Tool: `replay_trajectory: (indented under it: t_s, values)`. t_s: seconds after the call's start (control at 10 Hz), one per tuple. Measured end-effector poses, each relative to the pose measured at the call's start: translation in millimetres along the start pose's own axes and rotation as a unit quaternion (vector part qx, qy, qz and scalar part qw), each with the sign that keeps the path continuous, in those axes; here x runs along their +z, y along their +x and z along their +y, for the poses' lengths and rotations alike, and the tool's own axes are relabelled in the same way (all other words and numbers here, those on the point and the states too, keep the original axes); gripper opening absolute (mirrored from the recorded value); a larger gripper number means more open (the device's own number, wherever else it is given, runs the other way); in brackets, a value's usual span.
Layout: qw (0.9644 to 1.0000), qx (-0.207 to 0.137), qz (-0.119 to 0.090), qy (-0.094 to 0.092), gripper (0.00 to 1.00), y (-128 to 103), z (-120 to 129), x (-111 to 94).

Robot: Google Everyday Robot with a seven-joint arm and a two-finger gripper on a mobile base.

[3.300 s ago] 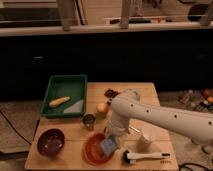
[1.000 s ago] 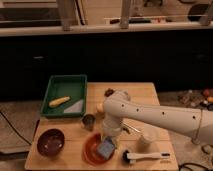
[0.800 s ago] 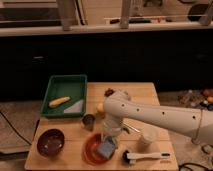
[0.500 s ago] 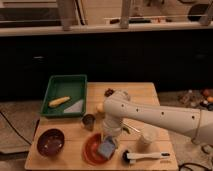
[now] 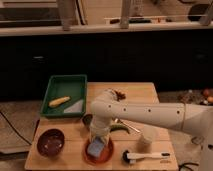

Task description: Wipe red bowl with sponge

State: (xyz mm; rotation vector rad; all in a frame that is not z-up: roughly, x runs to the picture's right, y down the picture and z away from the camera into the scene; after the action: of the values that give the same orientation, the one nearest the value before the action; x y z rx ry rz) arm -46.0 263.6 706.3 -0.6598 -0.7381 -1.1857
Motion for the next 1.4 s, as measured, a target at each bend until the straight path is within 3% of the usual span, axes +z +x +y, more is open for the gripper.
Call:
replay_trajectory:
  t_s: [0.2,0.4,0.6,0.8,1.1,1.4]
  values:
    - [0.999,-0.044,-0.007,0.005,0.0,-14,-15,1]
    - [0.996,-0.086,-0.027,0.003,0.0,-36,-21,7]
    - [0.9937,-0.103,-0.043,-0.008,0.0,-49,-17,15]
    - [0.9944,-0.093,-0.049,-0.015,0.0,-49,-3,19]
    - [0.9982,-0.052,-0.029,-0.014,0.0,-31,29,8]
    - [0.9994,-0.031,0.014,-0.002,0.0,-6,26,0]
